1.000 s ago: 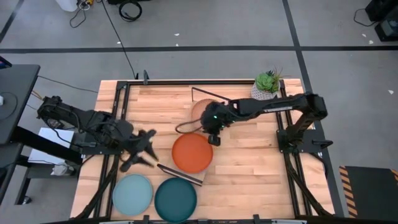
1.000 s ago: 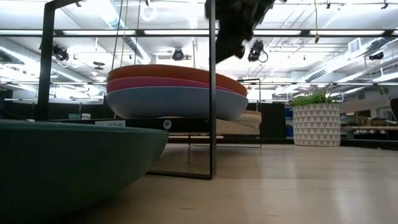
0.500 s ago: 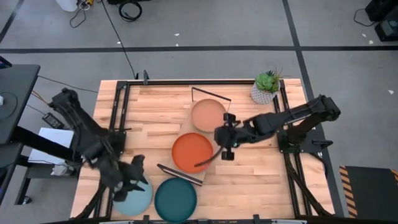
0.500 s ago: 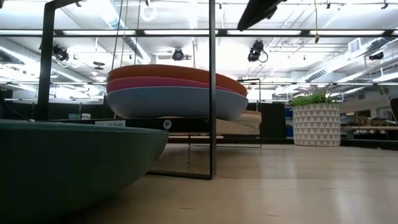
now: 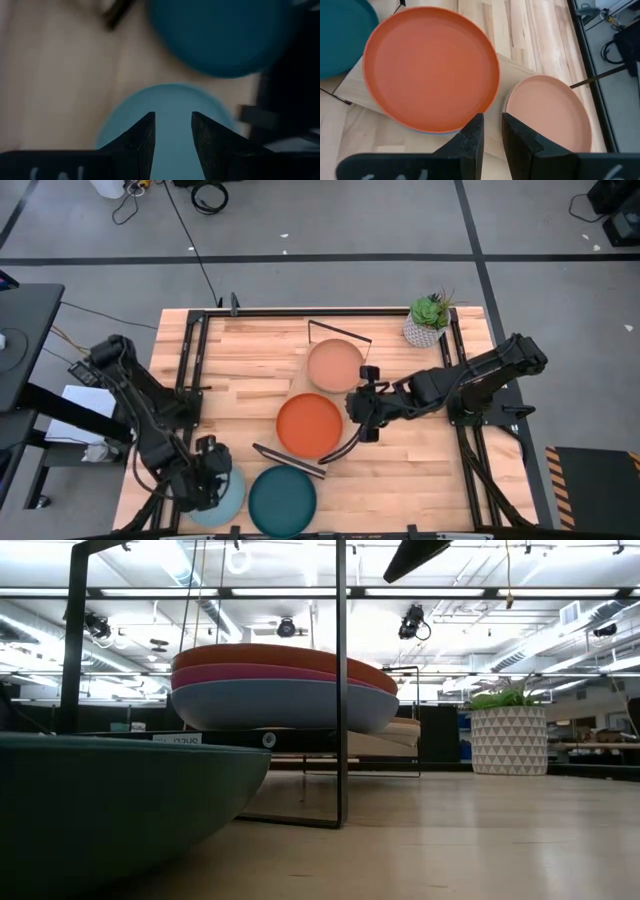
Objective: Place and stack plates onto a shelf
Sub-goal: Stack the light blue plate on top of the brown plate on the shelf
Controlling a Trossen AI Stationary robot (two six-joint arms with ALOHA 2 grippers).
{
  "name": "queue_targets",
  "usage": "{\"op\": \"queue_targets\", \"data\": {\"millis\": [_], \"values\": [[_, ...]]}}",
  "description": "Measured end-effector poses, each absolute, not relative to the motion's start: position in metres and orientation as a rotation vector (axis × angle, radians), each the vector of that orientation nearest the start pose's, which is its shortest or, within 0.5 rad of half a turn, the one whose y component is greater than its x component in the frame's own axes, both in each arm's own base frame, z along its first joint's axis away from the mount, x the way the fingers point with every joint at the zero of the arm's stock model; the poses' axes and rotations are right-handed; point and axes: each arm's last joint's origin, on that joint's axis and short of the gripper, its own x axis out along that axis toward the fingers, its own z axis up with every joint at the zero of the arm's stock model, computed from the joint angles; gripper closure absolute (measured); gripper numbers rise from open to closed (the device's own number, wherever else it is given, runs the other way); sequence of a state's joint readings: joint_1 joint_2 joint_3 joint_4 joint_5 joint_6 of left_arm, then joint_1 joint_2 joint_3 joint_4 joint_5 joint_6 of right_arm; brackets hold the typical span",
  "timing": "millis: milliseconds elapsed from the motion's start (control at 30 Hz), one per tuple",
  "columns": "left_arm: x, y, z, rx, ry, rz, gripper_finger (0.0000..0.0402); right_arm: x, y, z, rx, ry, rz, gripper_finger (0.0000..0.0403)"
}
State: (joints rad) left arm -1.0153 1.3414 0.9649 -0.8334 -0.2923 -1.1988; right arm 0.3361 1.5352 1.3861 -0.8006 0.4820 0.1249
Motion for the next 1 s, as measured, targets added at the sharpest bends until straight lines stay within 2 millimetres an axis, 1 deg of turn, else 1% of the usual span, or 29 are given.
{"op": "queue_targets", "data": {"millis": [167, 233, 367, 500, 567, 667, 833, 1000], "values": [[0.133, -0.192, 0.225, -0.218, 1.195, 0.167, 0.0271, 0.306, 0.086, 0.315, -0.284, 0.851, -0.188, 0.033], [0.134, -0.185, 0.216, -0.226, 1.23, 0.211, 0.0278, 0.307, 0.085, 0.316, -0.287, 0.847, -0.188, 0.033], [0.135, -0.171, 0.195, -0.262, 1.358, 0.267, 0.0294, 0.307, 0.085, 0.315, -0.287, 0.849, -0.186, 0.033], [0.135, -0.161, 0.175, -0.284, 1.445, 0.246, 0.0306, 0.307, 0.085, 0.315, -0.283, 0.85, -0.181, 0.033], [0.136, -0.157, 0.169, -0.285, 1.468, 0.232, 0.0307, 0.307, 0.085, 0.315, -0.283, 0.851, -0.18, 0.033], [0.137, -0.157, 0.164, -0.271, 1.463, 0.169, 0.0307, 0.307, 0.085, 0.315, -0.281, 0.851, -0.181, 0.033], [0.133, -0.151, 0.154, -0.237, 1.48, 0.168, 0.0308, 0.307, 0.085, 0.315, -0.26, 0.849, -0.19, 0.033], [0.131, -0.151, 0.145, -0.209, 1.47, 0.098, 0.0309, 0.306, 0.086, 0.315, -0.24, 0.851, -0.175, 0.033]]}}
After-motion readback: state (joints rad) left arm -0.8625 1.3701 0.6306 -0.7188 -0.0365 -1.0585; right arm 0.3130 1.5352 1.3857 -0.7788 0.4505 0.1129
